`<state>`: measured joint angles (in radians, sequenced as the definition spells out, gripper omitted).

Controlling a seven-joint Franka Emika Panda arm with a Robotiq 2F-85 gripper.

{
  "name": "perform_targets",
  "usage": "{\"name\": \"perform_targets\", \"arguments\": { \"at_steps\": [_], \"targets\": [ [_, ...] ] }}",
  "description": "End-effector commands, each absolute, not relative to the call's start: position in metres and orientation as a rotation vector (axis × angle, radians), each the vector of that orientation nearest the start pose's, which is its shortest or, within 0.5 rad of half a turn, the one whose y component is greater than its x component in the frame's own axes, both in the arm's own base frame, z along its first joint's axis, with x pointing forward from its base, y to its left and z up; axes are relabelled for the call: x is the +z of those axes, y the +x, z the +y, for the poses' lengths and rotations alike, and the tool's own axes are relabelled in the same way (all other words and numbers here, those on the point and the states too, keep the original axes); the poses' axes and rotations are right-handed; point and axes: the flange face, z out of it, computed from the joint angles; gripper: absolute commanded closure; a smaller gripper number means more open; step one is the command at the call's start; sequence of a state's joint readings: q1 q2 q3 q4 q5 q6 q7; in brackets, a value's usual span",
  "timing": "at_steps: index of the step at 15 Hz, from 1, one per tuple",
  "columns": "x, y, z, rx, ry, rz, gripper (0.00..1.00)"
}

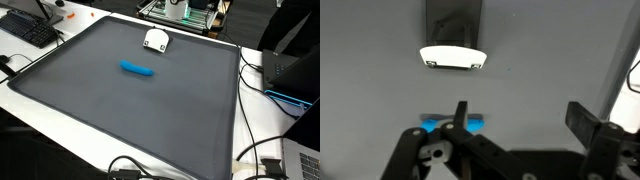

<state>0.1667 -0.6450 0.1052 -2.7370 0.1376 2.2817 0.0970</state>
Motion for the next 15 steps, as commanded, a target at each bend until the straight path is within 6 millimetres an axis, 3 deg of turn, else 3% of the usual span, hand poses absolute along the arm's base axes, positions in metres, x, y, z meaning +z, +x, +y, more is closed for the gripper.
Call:
{"name": "perform_targets", "arguments": {
  "at_steps": [1,8,13,15],
  "targets": [
    [0.405,0.357,0.094,-0.247,-3.021,0.184,0.00],
    [0.365,0.369,0.075,-0.075,-2.947,0.734,0.00],
    [0.334,0.366,0.065,0.064,-2.795,1.093,0.00],
    [0.325,0.373,0.063,0.114,-2.710,1.219,0.00]
  ]
}}
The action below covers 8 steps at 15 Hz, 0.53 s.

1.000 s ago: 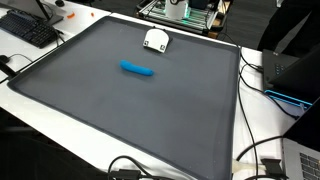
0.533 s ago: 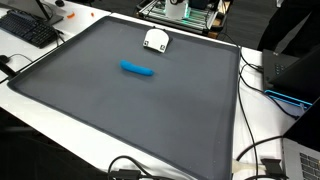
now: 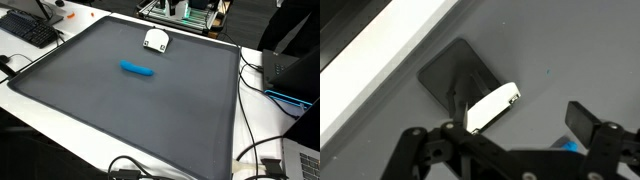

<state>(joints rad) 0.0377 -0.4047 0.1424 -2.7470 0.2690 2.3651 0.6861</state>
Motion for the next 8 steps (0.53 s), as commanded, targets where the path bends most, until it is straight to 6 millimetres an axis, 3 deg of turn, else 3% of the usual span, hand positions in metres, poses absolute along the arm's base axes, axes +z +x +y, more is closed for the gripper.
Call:
{"name": "perform_targets", "arguments": {
  "at_steps": [1,8],
  "targets": [
    [0.319,0.376,0.063,0.120,-2.667,1.285,0.00],
    [0.288,0.393,0.055,0.065,-2.343,1.711,0.00]
  ]
}}
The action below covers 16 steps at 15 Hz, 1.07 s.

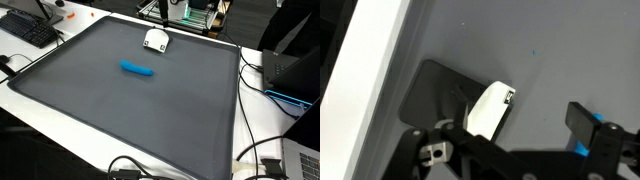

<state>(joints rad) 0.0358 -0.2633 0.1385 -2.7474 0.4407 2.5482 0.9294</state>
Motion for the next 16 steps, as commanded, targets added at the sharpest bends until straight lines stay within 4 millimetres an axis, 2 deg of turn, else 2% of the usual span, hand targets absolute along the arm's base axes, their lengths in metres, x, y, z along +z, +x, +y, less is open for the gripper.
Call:
{"name": "perform_targets", "arguments": {
  "at_steps": [1,3,6,10,16],
  "targets": [
    [0.284,0.395,0.051,0.053,-2.297,1.773,0.00],
    [0.276,0.397,0.045,0.059,-2.218,1.885,0.00],
    [0.271,0.396,0.036,0.098,-2.168,1.966,0.00],
    [0.267,0.395,0.026,0.108,-2.159,2.008,0.00],
    [0.253,0.394,0.028,0.123,-2.206,1.988,0.00]
  ]
}}
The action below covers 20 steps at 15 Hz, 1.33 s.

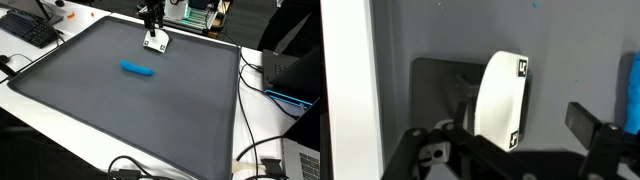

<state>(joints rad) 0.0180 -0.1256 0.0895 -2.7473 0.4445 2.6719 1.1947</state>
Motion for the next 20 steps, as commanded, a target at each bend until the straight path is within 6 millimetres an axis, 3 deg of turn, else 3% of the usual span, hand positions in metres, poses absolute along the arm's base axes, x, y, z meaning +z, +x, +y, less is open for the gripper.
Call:
{"name": "perform_targets", "arguments": {
  "at_steps": [1,10,11,12,13,15,16,20],
  "targets": [
    [0.251,0.395,0.028,0.109,-2.215,1.982,0.00],
    [0.230,0.403,0.031,-0.038,-2.292,1.923,0.00],
    [0.229,0.403,0.031,-0.035,-2.286,1.934,0.16],
    [0.227,0.402,0.032,-0.029,-2.282,1.942,0.21],
    [0.226,0.402,0.032,-0.027,-2.272,1.961,0.34],
    [0.225,0.402,0.032,-0.025,-2.256,1.985,0.50],
    [0.225,0.402,0.033,-0.031,-2.252,1.994,0.52],
    [0.227,0.404,0.034,-0.045,-2.230,2.022,0.87]
  ]
}}
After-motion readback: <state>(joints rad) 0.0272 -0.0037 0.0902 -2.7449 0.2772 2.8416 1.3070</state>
